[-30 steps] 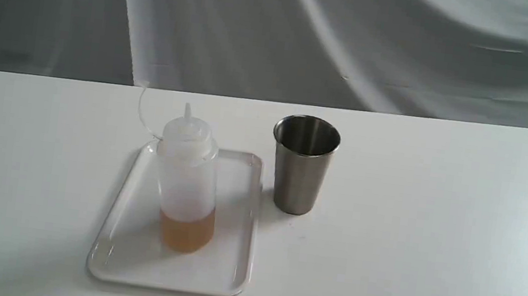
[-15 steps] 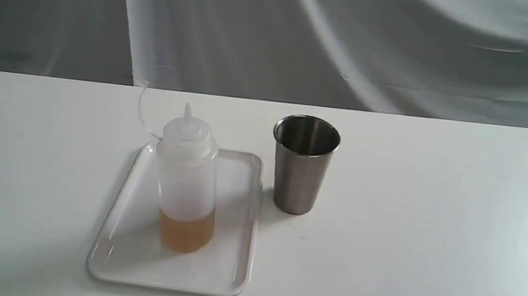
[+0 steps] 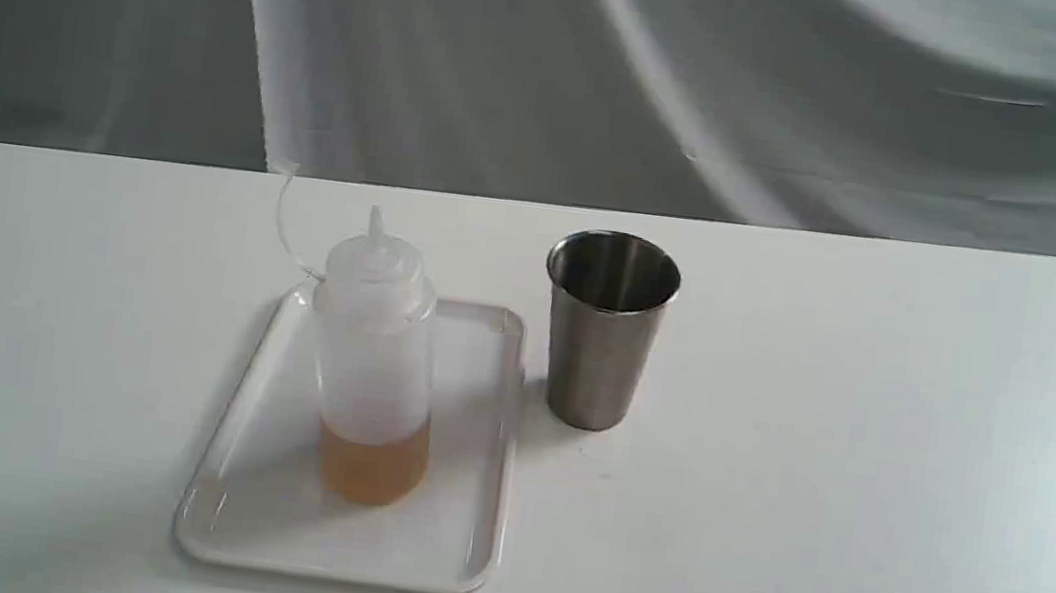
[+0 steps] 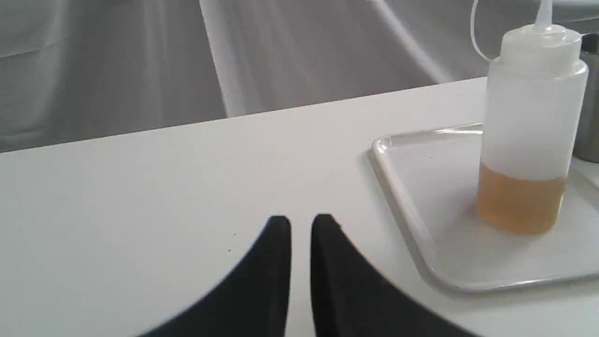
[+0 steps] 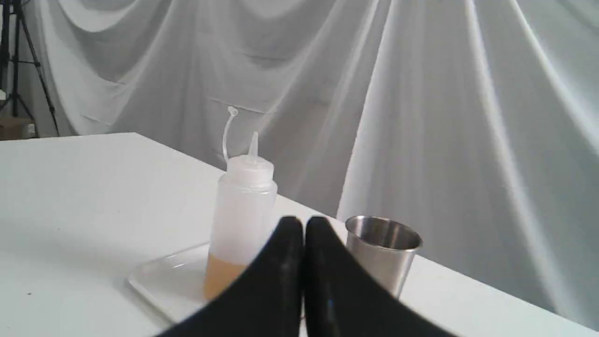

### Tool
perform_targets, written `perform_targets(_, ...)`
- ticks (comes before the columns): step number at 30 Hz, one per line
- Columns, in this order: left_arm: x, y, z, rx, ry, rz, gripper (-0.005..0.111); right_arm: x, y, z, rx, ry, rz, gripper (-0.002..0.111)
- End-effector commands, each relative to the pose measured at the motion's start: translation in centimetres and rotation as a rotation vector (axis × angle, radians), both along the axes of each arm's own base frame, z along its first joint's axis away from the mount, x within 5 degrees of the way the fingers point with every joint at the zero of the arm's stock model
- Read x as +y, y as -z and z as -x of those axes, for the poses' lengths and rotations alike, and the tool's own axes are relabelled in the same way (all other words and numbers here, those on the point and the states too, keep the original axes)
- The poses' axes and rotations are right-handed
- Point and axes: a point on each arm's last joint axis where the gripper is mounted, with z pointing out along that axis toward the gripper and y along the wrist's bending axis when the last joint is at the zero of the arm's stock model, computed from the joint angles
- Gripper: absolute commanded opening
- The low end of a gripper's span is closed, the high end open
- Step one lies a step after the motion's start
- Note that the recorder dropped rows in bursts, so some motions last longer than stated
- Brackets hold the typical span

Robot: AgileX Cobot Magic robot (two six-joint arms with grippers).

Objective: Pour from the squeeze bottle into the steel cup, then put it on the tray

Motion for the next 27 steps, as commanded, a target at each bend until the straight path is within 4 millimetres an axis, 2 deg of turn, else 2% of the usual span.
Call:
perform_targets(1, 0.0, 0.1, 0.0, -0.008, 0.006, 0.003, 0.008, -0.2, 0.3, -0.1, 0.016, 0.047, 0.021, 0.000)
perform_targets(19, 0.0, 0.1, 0.0, -0.008, 0.006, 0.003, 0.008, -2.7, 0.4, -0.7, 0.029, 0.495, 0.019, 0.000)
perform_targets(27, 0.0, 0.1, 0.0, -0.008, 0.006, 0.003, 0.008, -3.5, 0.4, -0.6, 0.030, 0.636, 0.022, 0.000)
